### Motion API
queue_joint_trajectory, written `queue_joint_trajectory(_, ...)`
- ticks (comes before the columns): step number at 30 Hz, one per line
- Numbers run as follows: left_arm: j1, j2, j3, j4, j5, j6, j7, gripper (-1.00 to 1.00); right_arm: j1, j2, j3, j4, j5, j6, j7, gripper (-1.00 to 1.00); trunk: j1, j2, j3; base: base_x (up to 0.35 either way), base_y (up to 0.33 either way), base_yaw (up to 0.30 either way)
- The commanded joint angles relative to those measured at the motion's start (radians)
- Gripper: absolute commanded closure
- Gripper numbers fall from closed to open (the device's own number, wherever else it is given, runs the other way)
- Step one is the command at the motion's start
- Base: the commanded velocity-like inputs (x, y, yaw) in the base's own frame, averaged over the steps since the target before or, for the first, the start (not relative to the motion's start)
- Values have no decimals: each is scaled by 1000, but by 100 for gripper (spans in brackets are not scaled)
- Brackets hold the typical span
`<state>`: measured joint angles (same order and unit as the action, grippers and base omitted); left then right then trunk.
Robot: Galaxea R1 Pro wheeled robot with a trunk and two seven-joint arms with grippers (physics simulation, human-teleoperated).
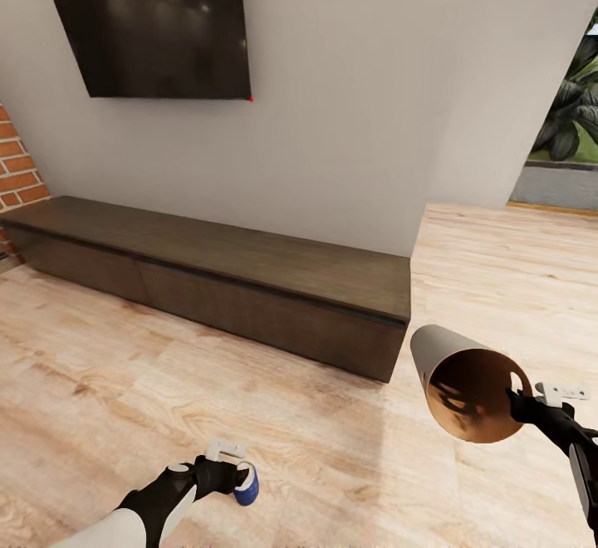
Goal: Put the three can of soda from the living room inside the tash can in the kitchen.
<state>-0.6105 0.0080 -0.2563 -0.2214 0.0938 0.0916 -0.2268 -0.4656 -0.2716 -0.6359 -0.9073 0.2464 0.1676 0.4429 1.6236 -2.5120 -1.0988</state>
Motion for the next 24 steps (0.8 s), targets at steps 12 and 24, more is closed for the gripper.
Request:
queue_joint_trajectory(12,0,-3,-2,1,-2,-8,1,-100,-1,0,-1,-2,-12,1,6,100,5,-3,-46,0,0,0)
queue_joint_trajectory(24,0,-4,-4,2,-4,-3,1,-100,-1,0,0,-3,-12,1,7,100,5,-3,-46,67,-8,0)
